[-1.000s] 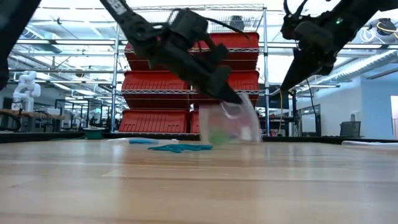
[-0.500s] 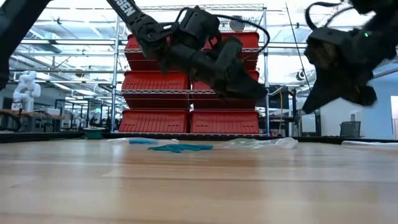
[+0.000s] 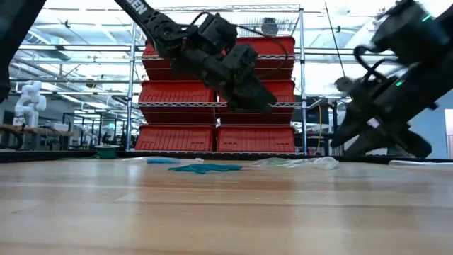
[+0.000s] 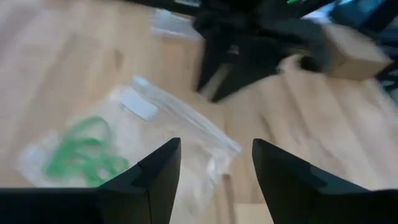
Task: Sort rubber bands
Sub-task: Close the middle transparent zip bag
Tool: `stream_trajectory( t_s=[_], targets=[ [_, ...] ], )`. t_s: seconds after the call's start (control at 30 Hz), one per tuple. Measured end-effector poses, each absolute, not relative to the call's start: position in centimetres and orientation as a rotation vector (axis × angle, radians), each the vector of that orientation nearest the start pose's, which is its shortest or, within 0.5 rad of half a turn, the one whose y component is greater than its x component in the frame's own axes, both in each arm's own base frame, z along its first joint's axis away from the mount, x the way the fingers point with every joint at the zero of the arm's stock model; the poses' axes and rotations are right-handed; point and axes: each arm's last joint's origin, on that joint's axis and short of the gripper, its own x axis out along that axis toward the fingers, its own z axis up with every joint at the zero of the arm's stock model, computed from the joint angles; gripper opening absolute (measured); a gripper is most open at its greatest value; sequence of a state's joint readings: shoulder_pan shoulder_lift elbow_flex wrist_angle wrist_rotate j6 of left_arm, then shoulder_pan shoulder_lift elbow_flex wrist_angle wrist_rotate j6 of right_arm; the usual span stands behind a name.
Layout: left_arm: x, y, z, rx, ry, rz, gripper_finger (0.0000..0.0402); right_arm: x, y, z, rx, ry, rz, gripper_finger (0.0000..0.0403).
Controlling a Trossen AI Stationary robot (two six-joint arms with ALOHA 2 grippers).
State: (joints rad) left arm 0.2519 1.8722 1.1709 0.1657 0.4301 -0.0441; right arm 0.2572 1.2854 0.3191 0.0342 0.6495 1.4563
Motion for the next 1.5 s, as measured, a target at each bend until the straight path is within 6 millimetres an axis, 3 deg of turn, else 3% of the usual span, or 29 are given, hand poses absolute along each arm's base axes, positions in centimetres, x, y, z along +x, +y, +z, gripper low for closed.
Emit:
stream_trajectory(
  t_s=[0.13, 0.27, 0.4, 0.6, 0.77, 0.93, 1.13, 1.33, 1.5],
  targets=[
    [39.0, 10.1, 19.3, -0.287, 0.505, -0.22, 0.0205, 19.4, 1.4, 11.1, 0.961, 0.375, -0.923, 0.0223],
    [38.8, 10.7, 19.5, -0.314, 0.479, -0.278, 0.0205, 20.6, -0.1, 10.6, 0.981, 0.355, -0.904, 0.0227],
    [38.7, 11.2, 19.8, -0.339, 0.445, -0.347, 0.0205, 21.7, -1.1, 9.9, 0.929, 0.334, -0.877, 0.0174],
    [37.9, 13.3, 20.4, -0.394, 0.385, -0.457, 0.0205, 22.0, -2.3, 9.2, 0.806, 0.357, -0.88, 0.0021],
    [36.7, 15.8, 20.6, -0.462, 0.373, -0.477, 0.0205, 22.2, -2.5, 9.8, 0.708, 0.362, -0.838, 0.001],
    [35.8, 17.6, 20.5, -0.507, 0.375, -0.443, 0.0205, 23.0, -2.2, 12.0, 0.55, 0.355, -0.691, 0.0003],
    [35.5, 18.0, 20.3, -0.478, 0.376, -0.451, 0.0205, 24.0, -1.2, 16.3, 0.339, 0.374, -0.478, 0.0001],
    [36.3, 16.2, 20.3, -0.37, 0.361, -0.518, 0.0205, 24.9, 0.1, 20.4, 0.23, 0.495, -0.43, 0.0001],
    [36.8, 14.8, 20.3, -0.344, 0.365, -0.568, 0.0205, 25.5, 0.9, 22.4, 0.191, 0.513, -0.425, 0.0]
  ],
)
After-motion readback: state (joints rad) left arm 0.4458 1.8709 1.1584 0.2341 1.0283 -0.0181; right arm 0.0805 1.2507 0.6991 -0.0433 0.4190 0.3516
